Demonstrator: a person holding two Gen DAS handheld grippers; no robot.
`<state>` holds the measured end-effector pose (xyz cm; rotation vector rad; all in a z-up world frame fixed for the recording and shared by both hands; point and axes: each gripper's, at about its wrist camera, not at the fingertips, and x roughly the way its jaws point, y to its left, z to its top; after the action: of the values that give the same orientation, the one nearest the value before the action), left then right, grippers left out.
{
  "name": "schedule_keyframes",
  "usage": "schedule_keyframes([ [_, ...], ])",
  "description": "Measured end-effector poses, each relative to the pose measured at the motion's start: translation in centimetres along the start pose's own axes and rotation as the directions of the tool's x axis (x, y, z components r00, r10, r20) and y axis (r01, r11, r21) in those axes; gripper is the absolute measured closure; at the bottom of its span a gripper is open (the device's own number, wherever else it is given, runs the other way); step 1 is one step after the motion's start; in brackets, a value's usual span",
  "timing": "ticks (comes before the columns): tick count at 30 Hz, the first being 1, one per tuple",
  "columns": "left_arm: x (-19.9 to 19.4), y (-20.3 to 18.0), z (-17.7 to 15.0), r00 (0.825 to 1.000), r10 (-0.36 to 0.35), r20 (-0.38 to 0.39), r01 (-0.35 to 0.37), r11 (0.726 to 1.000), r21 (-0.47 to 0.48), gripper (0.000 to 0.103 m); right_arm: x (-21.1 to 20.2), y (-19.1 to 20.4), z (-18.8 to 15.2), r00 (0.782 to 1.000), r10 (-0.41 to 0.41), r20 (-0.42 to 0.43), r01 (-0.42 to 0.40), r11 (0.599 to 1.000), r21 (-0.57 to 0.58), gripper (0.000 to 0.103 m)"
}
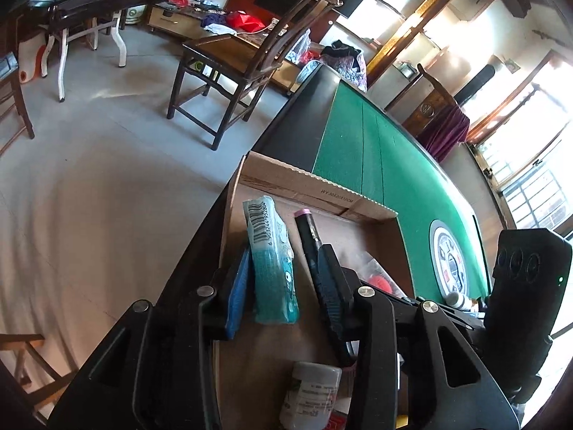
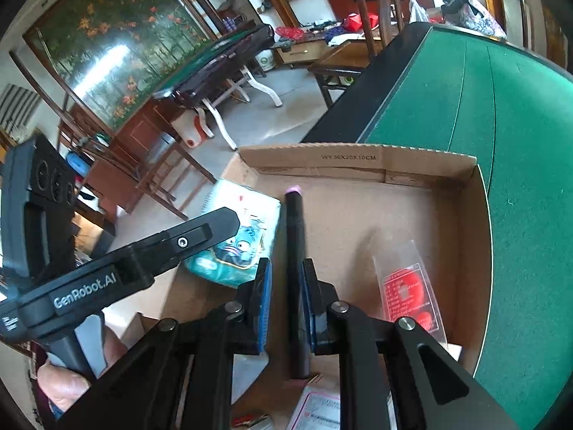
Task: Organize objects
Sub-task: 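Open both grippers, releasing the wipes pack and marker into the tray, then move both grippers back over the table toward the remaining items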
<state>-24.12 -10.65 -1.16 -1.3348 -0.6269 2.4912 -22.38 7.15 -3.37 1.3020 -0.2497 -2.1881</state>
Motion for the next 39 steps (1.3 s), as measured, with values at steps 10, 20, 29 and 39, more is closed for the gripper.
schedule_keyframes([
  [10, -4.0, -3.2, -2.4, 0.996, -0.073, 0.053, 0.072, 0.997, 0.031, 0.064, -7.0, -2.2, -4.3, 0.993, 0.07, 0.094, -0.07, 0.998, 0.004, 0.087],
  [20, -3.4, -13.5, -7.3, 0.985, -0.171, 0.01, 0.167, 0.972, 0.168, 0.055, -14.8, -10.9, -10.0, 0.982, 0.07, 0.176, -0.088, 0.991, 0.099, 0.087],
  [29, 1.0, -22.9, -13.4, 0.978, -0.162, -0.133, 0.196, 0.934, 0.3, 0.055, -21.0, -18.9, -14.3, 0.973, 0.043, 0.227, -0.067, 0.993, 0.097, 0.087],
  [39, 6.6, -28.1, -17.9, 0.957, -0.127, -0.262, 0.215, 0.914, 0.343, 0.055, -25.8, -25.5, -17.8, 0.966, -0.134, 0.221, 0.077, 0.966, 0.248, 0.086],
])
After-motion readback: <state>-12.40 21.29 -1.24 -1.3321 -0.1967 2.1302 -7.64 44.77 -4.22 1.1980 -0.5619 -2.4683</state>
